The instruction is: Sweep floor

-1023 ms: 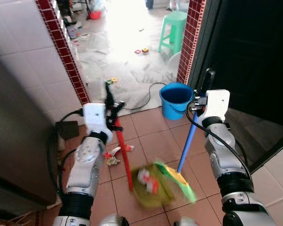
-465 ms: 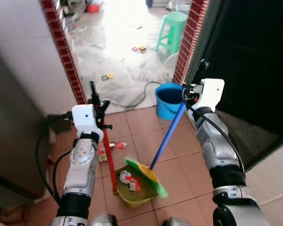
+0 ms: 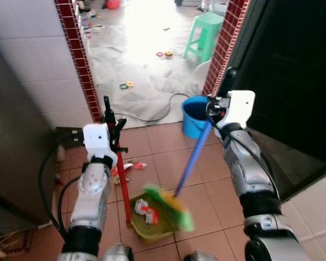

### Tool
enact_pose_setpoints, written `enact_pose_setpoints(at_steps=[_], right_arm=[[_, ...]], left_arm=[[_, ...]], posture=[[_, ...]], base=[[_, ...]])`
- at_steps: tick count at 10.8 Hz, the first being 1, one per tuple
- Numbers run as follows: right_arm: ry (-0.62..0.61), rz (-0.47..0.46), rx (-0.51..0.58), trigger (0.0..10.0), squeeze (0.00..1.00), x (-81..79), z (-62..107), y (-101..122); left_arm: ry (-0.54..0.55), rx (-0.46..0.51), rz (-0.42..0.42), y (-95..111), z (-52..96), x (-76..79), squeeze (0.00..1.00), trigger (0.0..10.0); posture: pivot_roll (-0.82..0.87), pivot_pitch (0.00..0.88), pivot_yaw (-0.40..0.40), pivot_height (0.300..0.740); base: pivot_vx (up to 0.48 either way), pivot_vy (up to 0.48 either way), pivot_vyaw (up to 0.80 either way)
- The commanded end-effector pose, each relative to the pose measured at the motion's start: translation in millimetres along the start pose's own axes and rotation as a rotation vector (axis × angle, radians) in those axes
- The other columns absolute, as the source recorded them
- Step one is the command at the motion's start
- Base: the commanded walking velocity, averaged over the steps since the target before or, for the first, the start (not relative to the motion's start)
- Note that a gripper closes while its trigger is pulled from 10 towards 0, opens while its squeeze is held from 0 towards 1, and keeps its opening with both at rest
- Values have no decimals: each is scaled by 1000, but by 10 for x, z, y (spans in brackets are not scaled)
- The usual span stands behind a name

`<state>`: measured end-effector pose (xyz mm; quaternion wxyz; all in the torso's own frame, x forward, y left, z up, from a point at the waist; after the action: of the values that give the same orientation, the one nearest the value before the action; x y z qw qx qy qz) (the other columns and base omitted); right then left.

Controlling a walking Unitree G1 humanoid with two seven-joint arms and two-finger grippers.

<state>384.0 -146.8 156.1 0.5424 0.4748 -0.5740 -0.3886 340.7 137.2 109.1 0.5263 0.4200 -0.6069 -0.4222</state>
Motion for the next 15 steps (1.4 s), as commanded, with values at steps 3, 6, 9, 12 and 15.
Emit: enact_pose_setpoints(at_steps=[3,6,9,12,15], right_arm=[[-130,188,77,10000,0,384,28,142],[-137,201,43,10000,0,404,56,-8],[-128,244,-20,10000,0,381,86,-189],[-120,240,-57,10000,0,372,94,-290],[-106,244,-63,10000,0,344,107,-328]], left_arm=[[-76,122,9,352,-124,168,0,10000],[-163,247,29,793,-193,354,0,10000],[-186,268,64,900,-251,370,0,10000],[-195,279,76,964,-286,397,0,10000],[-199,384,113,1294,-335,469,0,10000]], posture=[[-90,0,26,740],[-76,0,34,740],[-76,0,38,740],[-84,0,43,740],[-90,0,44,740]], base=[[0,0,0],[361,0,0],[480,0,0],[480,0,-377],[480,0,0]])
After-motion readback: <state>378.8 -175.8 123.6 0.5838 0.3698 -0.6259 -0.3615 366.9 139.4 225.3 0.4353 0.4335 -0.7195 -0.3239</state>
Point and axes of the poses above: a point about 5 cm out from each wrist's last joint towards the gripper, its own z axis pointing back from the gripper into the wrist, its own y axis along the axis of the wrist's last joint, x = y × z, the point moved 4 cm from there along -z, pointing out of the wrist towards the gripper, and after that the axes turned 14 degrees about z, right-handed, at the moved point
